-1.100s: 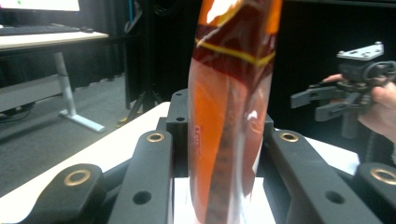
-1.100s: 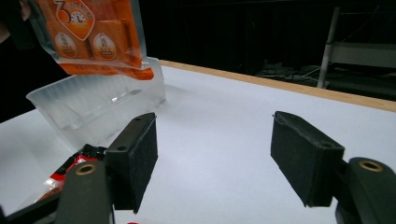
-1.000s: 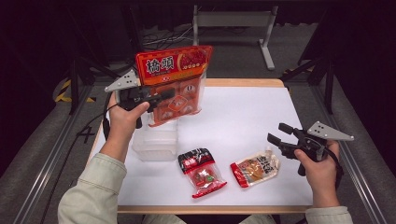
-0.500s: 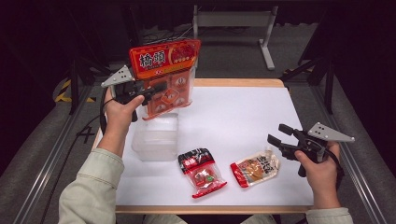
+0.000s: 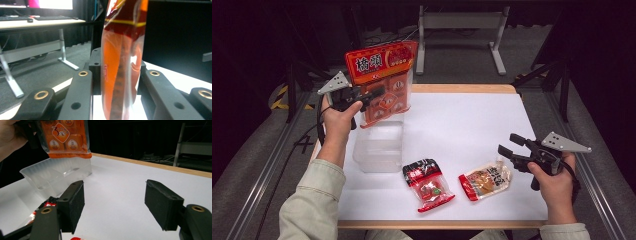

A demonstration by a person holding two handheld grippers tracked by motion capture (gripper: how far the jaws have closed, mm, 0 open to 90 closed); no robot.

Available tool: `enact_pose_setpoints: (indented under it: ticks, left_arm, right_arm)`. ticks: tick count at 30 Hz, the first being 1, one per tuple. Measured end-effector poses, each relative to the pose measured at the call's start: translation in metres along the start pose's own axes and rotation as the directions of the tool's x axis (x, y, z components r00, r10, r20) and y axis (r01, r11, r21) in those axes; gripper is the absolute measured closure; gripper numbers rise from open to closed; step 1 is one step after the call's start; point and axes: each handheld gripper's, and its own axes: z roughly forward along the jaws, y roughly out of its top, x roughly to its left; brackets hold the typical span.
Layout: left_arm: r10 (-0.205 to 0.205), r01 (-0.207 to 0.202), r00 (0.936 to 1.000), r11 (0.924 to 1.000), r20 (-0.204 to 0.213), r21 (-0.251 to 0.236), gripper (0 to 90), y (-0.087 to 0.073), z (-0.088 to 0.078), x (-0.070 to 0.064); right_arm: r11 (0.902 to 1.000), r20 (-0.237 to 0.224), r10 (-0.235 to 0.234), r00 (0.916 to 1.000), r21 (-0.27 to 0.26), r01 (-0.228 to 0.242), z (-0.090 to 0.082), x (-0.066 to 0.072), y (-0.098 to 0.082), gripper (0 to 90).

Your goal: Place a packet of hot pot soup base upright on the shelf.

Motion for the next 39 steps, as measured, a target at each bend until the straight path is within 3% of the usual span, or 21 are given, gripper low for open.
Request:
enact_pose_setpoints:
  ticks: [11,18,23,29,36,39]
  left_arm:
    - [-0.037,0.036,0.9986,0.9990,-0.038,-0.028,71.2,-0.015,-0.006,0.002]
    - [-0.045,0.044,0.9982,0.9986,-0.038,-0.031,71.2,-0.022,-0.001,0.001]
    - [-0.082,0.081,0.9960,0.9958,-0.036,-0.044,71.2,-0.032,-0.001,0.004]
    - [-0.048,0.046,0.9973,0.9981,-0.055,-0.040,71.2,-0.030,-0.004,-0.001]
    - [-0.069,0.065,0.9953,0.9960,-0.067,-0.061,71.1,-0.039,-0.011,-0.001]
    - [-0.048,0.044,0.9960,0.9978,-0.075,-0.049,71.1,-0.037,-0.012,-0.004]
  right_arm:
    - [1.0000,-0.018,-0.002,0.9998,0.001,0.002,0.004,0.003,0.002,32.8]
    - [0.9999,-0.030,-0.011,0.9995,0.004,0.011,0.006,0.004,0.002,32.8]
    - [0.9999,-0.034,-0.013,0.9993,0.000,0.013,0.005,0.004,0.002,32.8]
    - [0.9999,-0.041,-0.011,0.9991,0.004,0.011,0.006,0.005,0.001,32.7]
    - [0.9999,-0.048,-0.010,0.9988,0.003,0.010,0.007,0.006,0.002,32.4]
    - [0.9999,-0.054,-0.013,0.9984,0.004,0.014,0.008,0.006,0.002,32.3]
